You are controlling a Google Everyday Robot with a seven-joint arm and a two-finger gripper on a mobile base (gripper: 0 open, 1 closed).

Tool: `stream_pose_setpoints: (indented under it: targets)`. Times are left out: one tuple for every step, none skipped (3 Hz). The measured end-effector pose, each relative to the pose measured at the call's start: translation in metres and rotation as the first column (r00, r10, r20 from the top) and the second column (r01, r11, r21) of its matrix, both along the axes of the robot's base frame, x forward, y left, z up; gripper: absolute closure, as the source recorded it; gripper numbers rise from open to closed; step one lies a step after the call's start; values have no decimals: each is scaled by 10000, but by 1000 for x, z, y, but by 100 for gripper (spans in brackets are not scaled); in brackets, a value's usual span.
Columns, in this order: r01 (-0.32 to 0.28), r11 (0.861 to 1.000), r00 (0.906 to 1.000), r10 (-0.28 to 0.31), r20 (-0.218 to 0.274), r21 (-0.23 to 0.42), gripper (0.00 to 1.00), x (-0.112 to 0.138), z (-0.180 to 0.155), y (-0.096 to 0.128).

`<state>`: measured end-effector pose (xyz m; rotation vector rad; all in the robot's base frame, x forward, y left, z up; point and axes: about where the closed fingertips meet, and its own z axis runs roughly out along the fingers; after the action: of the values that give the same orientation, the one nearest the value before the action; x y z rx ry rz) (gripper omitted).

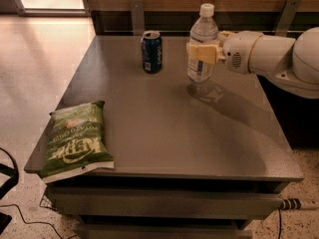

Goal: Move blue plastic bottle near green jalapeno chip bag

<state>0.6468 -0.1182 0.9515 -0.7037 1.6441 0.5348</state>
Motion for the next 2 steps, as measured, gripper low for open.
stream_pose_setpoints:
  targets:
    - [-63,10000,10000,63,74,9,100,-21,2,4]
    - [-864,9962,9962,863,-85,-99,100,-62,6,-1]
